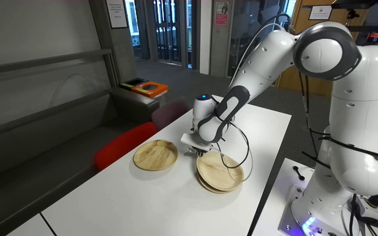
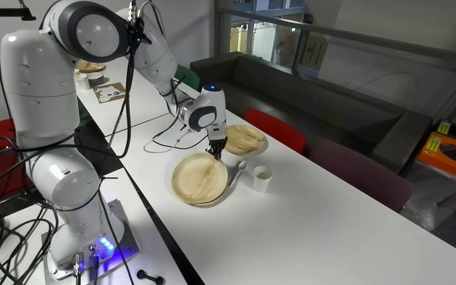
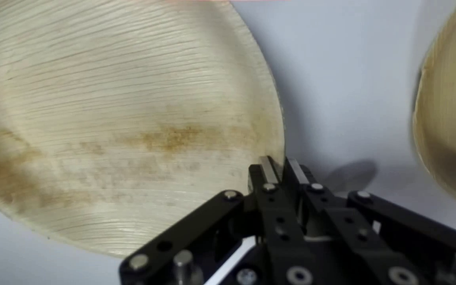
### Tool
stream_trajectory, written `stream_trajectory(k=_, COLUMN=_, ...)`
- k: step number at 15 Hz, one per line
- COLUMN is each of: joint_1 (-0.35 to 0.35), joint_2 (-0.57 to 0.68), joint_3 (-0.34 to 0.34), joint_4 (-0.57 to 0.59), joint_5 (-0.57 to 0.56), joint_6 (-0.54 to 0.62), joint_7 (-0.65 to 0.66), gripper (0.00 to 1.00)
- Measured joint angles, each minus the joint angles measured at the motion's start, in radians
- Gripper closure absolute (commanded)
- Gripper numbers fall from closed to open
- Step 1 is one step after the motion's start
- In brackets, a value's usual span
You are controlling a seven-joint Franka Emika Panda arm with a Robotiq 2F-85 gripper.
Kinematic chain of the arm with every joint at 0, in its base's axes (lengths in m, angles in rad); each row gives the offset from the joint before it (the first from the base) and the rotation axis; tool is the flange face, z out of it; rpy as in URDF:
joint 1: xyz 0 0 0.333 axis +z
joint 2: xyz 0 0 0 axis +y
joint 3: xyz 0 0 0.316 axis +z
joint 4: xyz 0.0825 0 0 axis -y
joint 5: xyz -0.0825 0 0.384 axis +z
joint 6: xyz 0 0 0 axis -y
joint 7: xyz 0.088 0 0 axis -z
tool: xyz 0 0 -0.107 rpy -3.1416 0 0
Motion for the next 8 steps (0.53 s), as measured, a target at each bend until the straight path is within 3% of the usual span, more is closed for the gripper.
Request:
stream_trajectory(k=3, joint_1=-0.083, joint_2=-0.077, joint_3=0.075, joint_4=0.015, joint_5=0.073, joint_6=-0.2, joint_7=-0.138, gripper=0.97)
stream_trajectory(k=8, joint_1=-0.148, joint_2=-0.128, joint_3=0.082, joint_4=0.089, joint_5=0.075, joint_6=-0.376, joint_7=-0.151, gripper=0.97)
